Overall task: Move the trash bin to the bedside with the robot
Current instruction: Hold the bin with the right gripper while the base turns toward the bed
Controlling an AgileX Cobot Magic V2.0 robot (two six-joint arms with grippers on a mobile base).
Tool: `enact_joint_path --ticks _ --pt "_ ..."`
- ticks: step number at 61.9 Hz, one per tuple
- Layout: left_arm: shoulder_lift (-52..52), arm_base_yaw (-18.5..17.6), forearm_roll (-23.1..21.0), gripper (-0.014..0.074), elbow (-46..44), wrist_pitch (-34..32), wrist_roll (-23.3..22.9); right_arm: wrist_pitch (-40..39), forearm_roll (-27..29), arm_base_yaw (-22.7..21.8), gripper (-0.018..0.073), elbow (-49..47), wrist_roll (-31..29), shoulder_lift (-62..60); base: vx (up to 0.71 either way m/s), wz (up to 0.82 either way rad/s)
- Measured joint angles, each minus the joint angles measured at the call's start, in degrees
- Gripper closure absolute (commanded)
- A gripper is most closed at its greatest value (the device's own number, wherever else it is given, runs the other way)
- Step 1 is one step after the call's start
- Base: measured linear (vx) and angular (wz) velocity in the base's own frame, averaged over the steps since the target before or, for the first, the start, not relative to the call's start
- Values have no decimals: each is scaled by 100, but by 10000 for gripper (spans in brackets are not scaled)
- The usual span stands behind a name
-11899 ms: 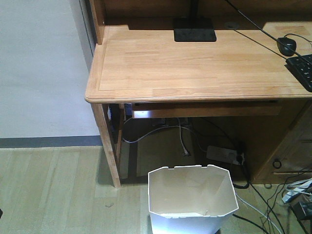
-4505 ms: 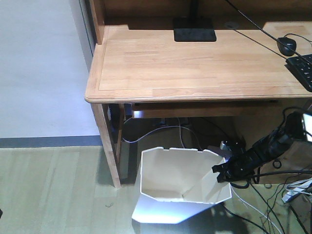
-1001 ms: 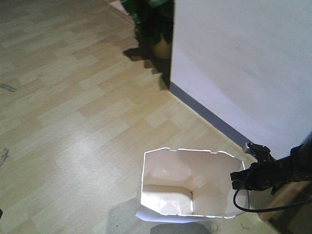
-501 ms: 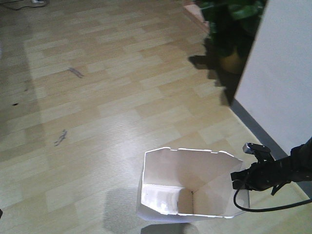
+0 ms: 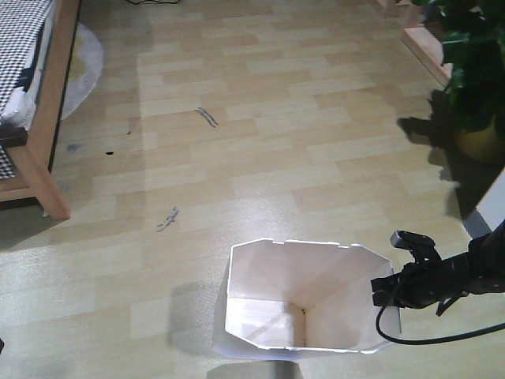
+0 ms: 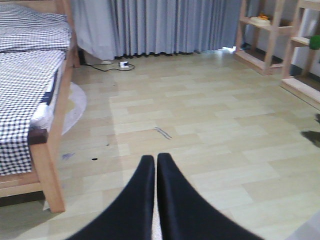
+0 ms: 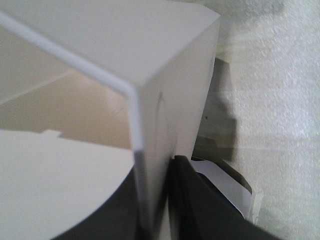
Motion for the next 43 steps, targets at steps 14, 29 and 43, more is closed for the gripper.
enact_joint_path --ticks 14,29,43 --pt "0 0 0 602 0 0 0 26 0 0 564 0 0 0 24 13" --pt "0 0 0 602 0 0 0 -66 0 0 564 0 0 0 27 2" --pt "0 0 0 602 0 0 0 -102 0 -6 564 0 0 0 27 4"
